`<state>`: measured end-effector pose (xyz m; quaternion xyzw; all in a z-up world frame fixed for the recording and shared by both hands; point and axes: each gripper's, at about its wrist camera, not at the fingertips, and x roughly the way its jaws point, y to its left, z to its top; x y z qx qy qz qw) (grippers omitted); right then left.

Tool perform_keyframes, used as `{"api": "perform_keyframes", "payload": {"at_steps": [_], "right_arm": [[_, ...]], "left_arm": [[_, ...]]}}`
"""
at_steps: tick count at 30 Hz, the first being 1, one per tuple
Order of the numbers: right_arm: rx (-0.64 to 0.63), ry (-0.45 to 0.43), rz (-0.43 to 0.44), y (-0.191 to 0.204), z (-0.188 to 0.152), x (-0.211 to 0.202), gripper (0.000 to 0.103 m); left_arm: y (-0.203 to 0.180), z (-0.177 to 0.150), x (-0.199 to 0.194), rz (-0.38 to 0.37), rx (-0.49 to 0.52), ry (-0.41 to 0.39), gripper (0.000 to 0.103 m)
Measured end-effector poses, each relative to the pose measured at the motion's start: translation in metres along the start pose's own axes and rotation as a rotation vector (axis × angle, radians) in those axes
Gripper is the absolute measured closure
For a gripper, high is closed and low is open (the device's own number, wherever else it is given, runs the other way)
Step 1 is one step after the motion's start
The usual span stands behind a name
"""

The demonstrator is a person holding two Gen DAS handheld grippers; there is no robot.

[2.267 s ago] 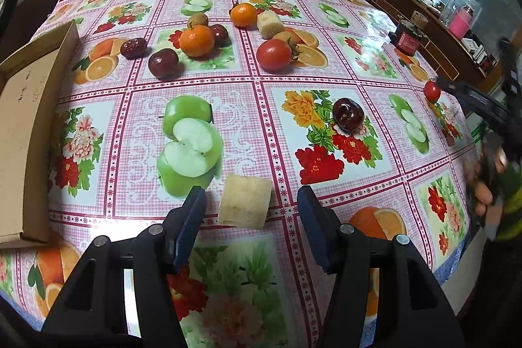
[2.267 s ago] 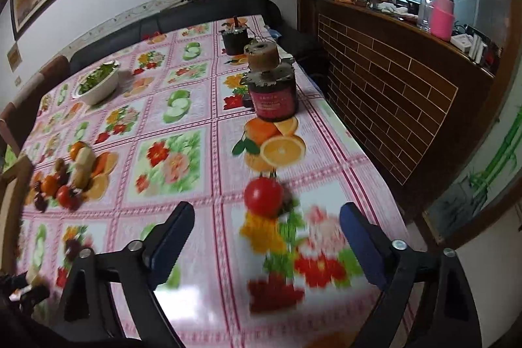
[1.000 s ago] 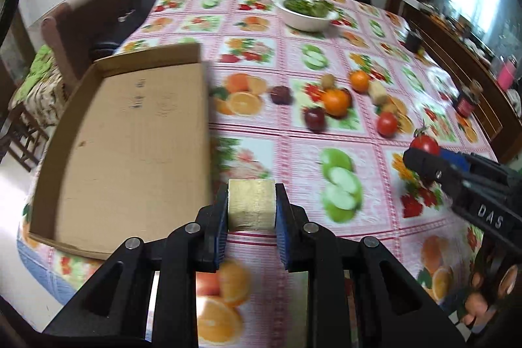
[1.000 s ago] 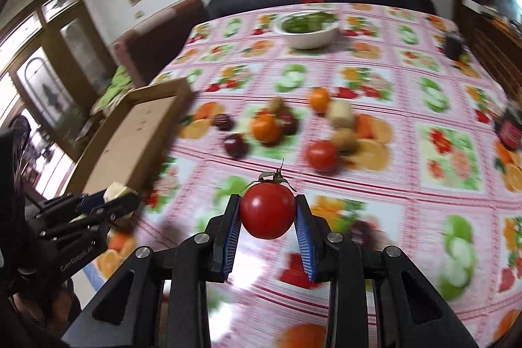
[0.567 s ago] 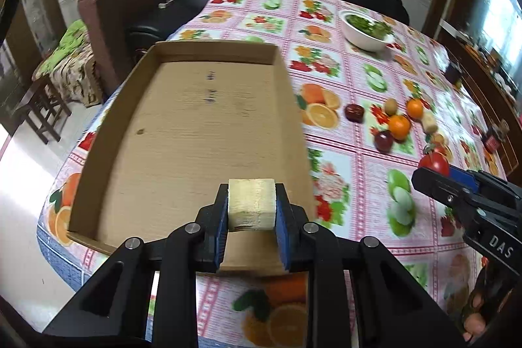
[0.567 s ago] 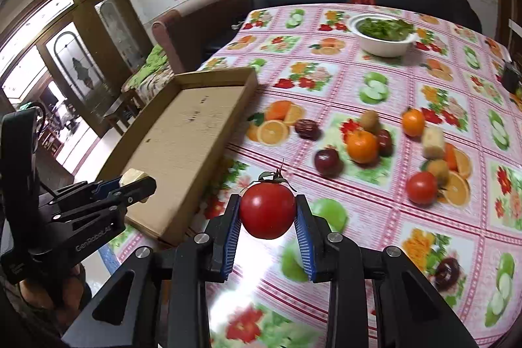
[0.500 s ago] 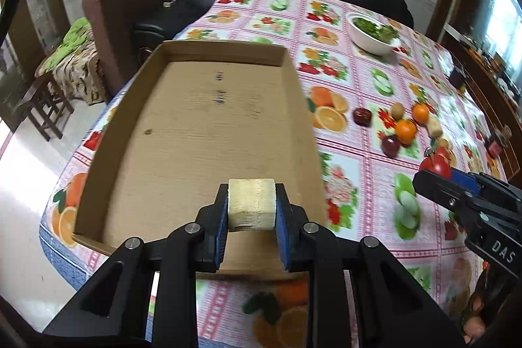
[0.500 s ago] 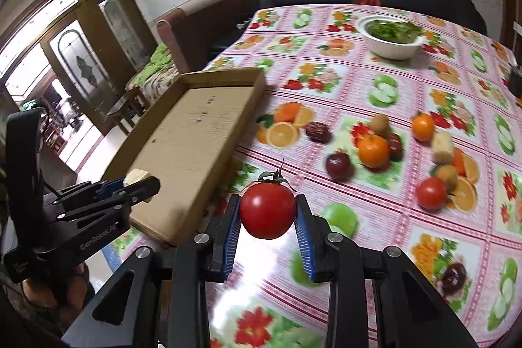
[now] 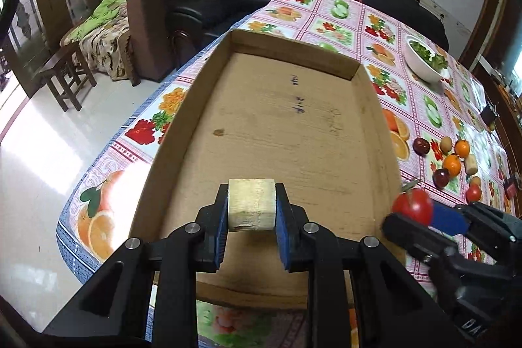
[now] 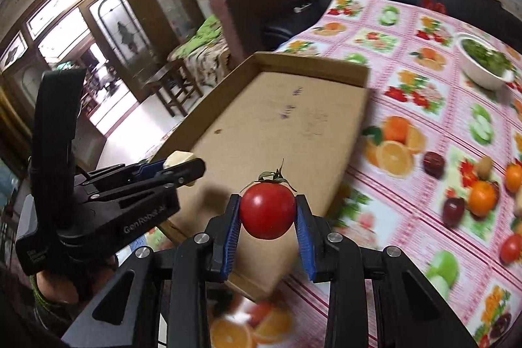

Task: Organize fruits
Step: 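Carry the cube and tomato over the cardboard tray with both tools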

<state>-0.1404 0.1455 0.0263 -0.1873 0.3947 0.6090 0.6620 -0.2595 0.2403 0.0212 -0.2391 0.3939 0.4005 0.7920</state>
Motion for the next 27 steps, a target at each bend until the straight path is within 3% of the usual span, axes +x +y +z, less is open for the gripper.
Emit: {"api": "perform_keyframes", "payload": {"at_steps": [15,21,23,24,25,27], "right_arm": [[-0.055,0.139,0.008,0.022,-0.005,0.048,0.071],[-0.072,0.172,-0.01,0.021,-0.008,0.059,0.071],[-0.076,0.175,-0.011,0.021,-0.008,0.06,0.07],[-0.081,0.177,-0.017,0.021,-0.008,0.06,0.07],[-0.088,0.177,-0.025,0.022,-0.007,0.06,0.07],[-0.098,0.176,-0.038,0.023,-0.008,0.059,0.07]], "left_arm": [[0.013,-0.004,0.027,0.015,-0.017,0.088,0.08],[0.011,-0.006,0.029,0.027,-0.015,0.085,0.079],[0.011,-0.006,0.029,0.019,-0.018,0.089,0.071],[0.012,-0.006,0.029,0.013,-0.022,0.092,0.058],[0.012,-0.006,0.028,0.013,-0.026,0.095,0.052],[0.013,-0.006,0.027,0.017,-0.033,0.092,0.052]]}}
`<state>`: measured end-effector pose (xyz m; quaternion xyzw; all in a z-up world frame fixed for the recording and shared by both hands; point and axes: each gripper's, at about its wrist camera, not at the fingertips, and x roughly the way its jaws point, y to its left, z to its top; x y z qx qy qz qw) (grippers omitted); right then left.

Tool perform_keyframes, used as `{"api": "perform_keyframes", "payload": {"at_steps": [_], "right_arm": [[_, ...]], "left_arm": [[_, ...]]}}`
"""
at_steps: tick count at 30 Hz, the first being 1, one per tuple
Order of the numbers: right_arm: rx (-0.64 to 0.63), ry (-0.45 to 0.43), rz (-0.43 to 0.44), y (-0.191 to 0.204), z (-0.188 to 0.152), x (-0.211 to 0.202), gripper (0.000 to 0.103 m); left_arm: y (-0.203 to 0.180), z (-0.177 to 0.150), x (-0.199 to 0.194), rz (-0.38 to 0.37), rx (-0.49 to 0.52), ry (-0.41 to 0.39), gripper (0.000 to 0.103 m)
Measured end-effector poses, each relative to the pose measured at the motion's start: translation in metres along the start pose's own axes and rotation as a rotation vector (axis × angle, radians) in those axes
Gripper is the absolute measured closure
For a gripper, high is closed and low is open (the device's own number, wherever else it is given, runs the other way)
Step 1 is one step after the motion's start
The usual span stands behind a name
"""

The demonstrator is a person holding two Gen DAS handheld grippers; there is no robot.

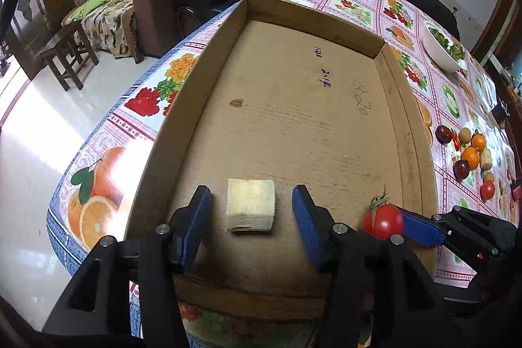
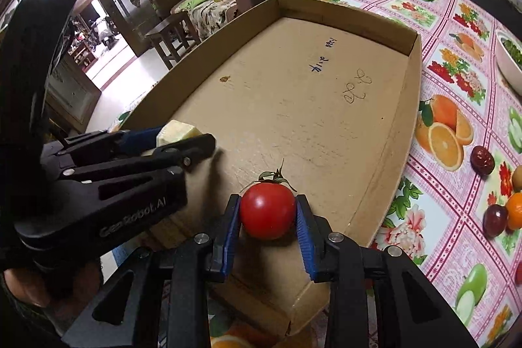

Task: Organize fruits
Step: 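Carry the cube and tomato over the cardboard tray with both tools, then open the left tool dropping the cube while the right tool releases the tomato into the tray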

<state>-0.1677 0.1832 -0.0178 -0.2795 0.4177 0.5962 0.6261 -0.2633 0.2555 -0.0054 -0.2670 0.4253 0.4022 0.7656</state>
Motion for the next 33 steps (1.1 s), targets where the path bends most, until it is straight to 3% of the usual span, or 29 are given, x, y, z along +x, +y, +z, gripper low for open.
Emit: {"api": "perform_keyframes", "payload": {"at_steps": [3,5,7,17,24,33], "right_arm": [[-0.006,-0.006,-0.008,0.0,-0.001,-0.004,0.067],[-0.011,-0.02,-0.013,0.001,-0.002,-0.008,0.048],[-0.017,-0.044,-0.025,0.001,-0.003,-0.016,0.039],[0.033,-0.116,-0.028,-0.017,-0.023,-0.061,0.04],[0.14,-0.187,-0.059,-0.051,-0.045,-0.099,0.04],[0.263,-0.21,-0.128,-0.093,-0.08,-0.123,0.04]], "left_arm": [[0.002,-0.001,-0.001,0.0,-0.008,0.009,0.052],[0.003,-0.001,-0.002,0.001,-0.012,0.009,0.052],[0.004,-0.002,-0.005,0.0,-0.022,0.006,0.052],[-0.012,-0.001,-0.024,0.043,0.002,-0.043,0.052],[-0.036,-0.003,-0.032,0.021,0.059,-0.058,0.052],[-0.064,-0.011,-0.046,-0.009,0.096,-0.067,0.052]]}}
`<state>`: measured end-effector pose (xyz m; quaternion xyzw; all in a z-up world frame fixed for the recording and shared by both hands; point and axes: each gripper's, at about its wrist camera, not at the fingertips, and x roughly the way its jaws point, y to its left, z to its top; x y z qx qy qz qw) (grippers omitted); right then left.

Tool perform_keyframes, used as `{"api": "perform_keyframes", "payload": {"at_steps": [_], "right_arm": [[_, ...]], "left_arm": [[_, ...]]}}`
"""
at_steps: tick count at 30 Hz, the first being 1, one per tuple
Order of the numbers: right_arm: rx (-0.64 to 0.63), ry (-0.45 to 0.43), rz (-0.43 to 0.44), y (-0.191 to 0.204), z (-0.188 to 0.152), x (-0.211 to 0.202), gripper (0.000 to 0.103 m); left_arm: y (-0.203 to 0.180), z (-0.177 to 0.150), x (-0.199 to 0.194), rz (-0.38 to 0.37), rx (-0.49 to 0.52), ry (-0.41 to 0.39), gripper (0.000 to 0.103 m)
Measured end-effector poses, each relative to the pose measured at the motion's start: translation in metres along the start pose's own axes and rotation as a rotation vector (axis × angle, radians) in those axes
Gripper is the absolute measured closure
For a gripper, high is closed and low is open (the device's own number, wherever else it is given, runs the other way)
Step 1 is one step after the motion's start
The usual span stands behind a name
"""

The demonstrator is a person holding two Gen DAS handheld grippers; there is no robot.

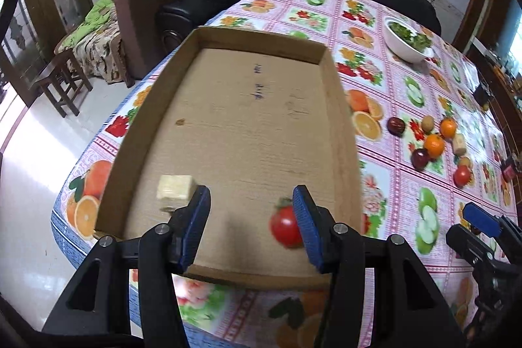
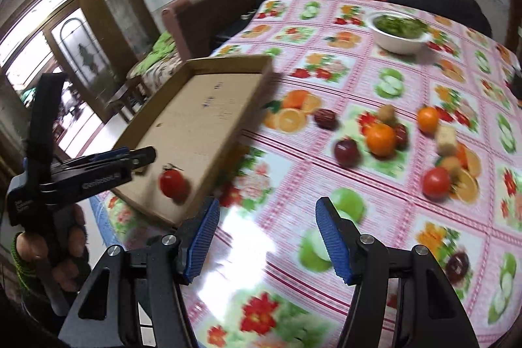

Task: Organize fruits
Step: 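Open the left tool dropping the cube while the right tool releases the tomato into the tray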

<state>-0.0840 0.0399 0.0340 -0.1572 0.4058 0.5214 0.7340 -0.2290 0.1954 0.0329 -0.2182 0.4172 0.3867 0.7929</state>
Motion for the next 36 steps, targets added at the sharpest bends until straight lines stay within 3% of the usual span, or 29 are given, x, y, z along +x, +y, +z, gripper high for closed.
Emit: {"api": "perform_keyframes", "payload": {"at_steps": [16,26,36], "right_arm": [[0.22,-0.036,-0.141,-0.095,-0.046,-0.047,0.039],[0.279,-0.043,-0.165,-0.123,-0.062,-0.055,0.038],[0.275,-0.057,-0.234,-0.138,-0.066,-0.053,0.038]], "left_arm": [[-0.079,-0.022,-0.009,-0.128,0.141,0.051,0.052],[-0.119,-0.031,-0.007,-0.23,0.198,0.113,0.051],[-0.126,-0.026,0.007,-0.249,0.18,0.158,0.051]]}}
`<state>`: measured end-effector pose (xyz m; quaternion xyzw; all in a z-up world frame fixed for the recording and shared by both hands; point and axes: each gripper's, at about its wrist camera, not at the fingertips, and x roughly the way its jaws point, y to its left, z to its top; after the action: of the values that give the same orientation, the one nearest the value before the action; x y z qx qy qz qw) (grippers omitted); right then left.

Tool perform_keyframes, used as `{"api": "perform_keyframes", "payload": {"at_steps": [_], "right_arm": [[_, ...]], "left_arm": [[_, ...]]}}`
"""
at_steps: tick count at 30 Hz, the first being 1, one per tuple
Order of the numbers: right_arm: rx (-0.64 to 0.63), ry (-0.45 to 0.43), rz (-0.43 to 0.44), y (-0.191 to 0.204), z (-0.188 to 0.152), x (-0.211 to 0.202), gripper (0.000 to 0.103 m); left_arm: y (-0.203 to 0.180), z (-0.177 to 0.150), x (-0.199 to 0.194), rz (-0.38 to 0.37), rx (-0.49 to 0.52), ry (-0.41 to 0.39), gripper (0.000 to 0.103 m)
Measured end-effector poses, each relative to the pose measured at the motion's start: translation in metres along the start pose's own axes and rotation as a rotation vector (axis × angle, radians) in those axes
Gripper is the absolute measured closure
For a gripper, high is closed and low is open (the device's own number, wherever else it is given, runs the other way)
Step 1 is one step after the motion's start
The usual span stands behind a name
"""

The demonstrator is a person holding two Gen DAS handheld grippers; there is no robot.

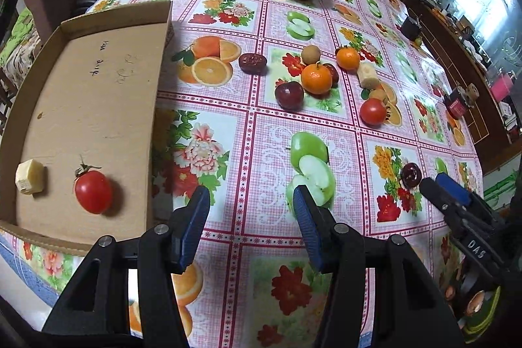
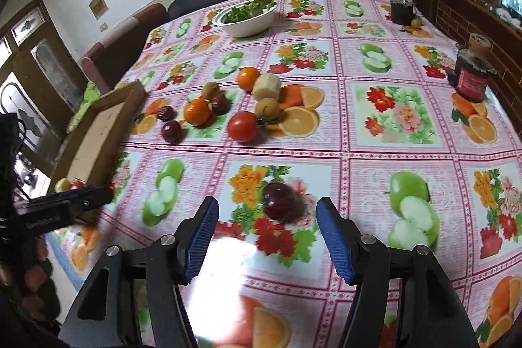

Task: Organize fruits
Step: 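Grasp the dark red plum with the left tool while the right tool grasps another plum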

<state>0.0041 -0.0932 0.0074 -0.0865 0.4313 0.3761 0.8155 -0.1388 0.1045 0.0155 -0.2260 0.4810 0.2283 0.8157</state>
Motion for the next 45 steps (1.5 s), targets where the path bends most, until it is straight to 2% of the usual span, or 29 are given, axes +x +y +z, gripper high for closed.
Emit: {"api": "perform_keyframes", "payload": {"at_steps": [8,18,26,27,29,30,31,32,35,38,45], "right_arm": [[-0.013,0.022,-0.006,-0.001,0.002,0.014,0.039],[-0.018,0.039,-0.028,-0.001,0.009,0.031,0.04],[-0.052,0.06,-0.057,0.005,0.009,0.044,0.05],[-0.058,0.061,-0.064,0.006,0.009,0.044,0.053],[-0.079,0.061,-0.091,0.009,0.009,0.046,0.059],[-0.09,0.062,-0.103,0.01,0.009,0.046,0.061],[-0.104,0.063,-0.116,0.012,0.008,0.047,0.068],[-0.114,0.065,-0.126,0.013,0.008,0.047,0.076],[-0.123,0.062,-0.122,0.016,0.007,0.045,0.076],[-0.115,0.055,-0.093,0.02,0.007,0.039,0.076],[-0.113,0.012,-0.003,0.039,0.018,0.018,0.076]], "left_arm": [[-0.011,0.02,0.013,-0.036,-0.004,-0.004,0.05],[-0.027,0.062,0.066,-0.053,-0.001,0.025,0.05],[-0.035,0.078,0.08,-0.055,0.004,-0.007,0.05],[-0.036,0.078,0.08,-0.054,0.012,-0.012,0.051],[-0.037,0.078,0.08,-0.078,0.021,-0.014,0.062],[-0.037,0.077,0.08,-0.089,0.026,-0.013,0.073],[-0.037,0.076,0.08,-0.086,0.031,-0.013,0.078],[-0.037,0.075,0.079,-0.09,0.036,-0.015,0.078],[-0.033,0.069,0.074,-0.113,0.028,-0.011,0.078],[-0.029,0.061,0.062,-0.101,0.029,-0.026,0.078],[-0.013,0.047,0.026,-0.03,0.021,-0.09,0.077]]}}
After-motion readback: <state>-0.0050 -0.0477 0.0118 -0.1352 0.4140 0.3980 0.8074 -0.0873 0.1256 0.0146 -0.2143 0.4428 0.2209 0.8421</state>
